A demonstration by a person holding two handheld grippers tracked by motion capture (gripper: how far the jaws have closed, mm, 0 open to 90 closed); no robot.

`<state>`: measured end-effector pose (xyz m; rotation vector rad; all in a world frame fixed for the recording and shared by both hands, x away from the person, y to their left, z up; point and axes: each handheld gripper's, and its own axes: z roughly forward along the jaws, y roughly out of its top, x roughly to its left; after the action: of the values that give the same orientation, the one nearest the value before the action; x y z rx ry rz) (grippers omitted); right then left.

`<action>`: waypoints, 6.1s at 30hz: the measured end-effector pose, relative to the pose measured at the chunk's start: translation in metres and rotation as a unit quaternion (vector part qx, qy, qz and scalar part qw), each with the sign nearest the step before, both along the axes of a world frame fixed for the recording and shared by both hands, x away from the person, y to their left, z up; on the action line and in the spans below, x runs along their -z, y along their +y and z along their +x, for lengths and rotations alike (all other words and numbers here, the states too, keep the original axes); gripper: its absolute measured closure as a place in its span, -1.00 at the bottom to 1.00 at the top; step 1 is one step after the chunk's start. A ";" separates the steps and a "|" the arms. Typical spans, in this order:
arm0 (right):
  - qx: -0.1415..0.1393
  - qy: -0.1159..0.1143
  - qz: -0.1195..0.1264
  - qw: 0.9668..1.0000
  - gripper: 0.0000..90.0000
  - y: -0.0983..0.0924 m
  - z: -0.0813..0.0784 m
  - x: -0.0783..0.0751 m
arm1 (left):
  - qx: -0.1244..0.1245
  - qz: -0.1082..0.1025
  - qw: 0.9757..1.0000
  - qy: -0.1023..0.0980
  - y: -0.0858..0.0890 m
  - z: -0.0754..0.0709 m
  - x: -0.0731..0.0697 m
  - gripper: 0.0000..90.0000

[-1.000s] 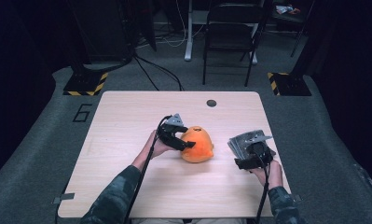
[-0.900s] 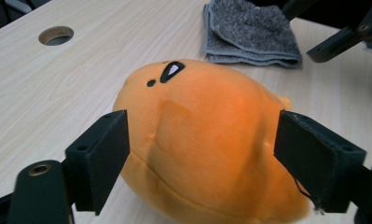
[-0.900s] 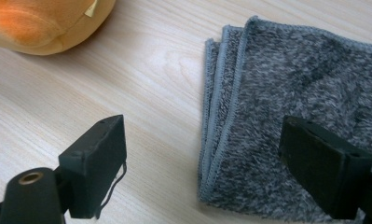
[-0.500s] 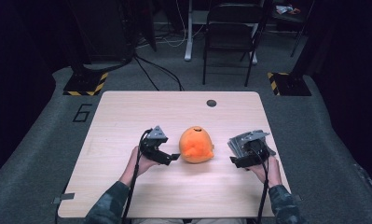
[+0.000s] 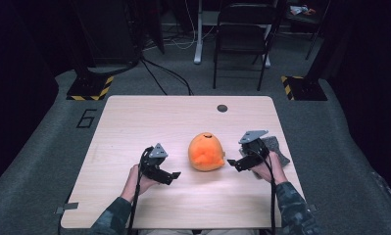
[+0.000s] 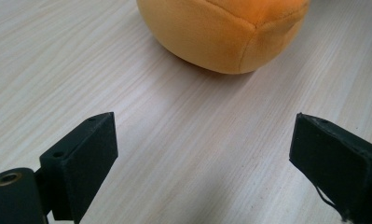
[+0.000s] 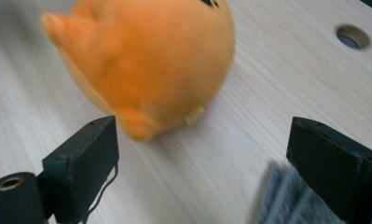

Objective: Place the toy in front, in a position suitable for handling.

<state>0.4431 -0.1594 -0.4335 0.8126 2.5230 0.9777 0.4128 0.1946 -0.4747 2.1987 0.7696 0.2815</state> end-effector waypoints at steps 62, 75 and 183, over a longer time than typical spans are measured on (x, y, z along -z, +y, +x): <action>0.184 0.017 0.037 0.982 0.47 0.065 0.014 -0.030 | -0.003 0.009 1.000 0.016 0.008 0.013 0.010 -0.75; 0.204 0.028 0.010 0.979 0.28 0.081 0.020 0.005 | -0.006 0.011 1.000 0.017 0.008 0.014 0.010 -0.75; 0.040 0.067 -0.014 0.997 0.10 0.039 0.059 0.004 | 0.005 0.019 0.999 0.037 0.006 0.018 0.016 -0.71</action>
<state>0.5026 -0.1205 -0.4373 0.9933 2.5862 0.8864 0.4308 0.2006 -0.4906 2.2596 0.7993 0.2129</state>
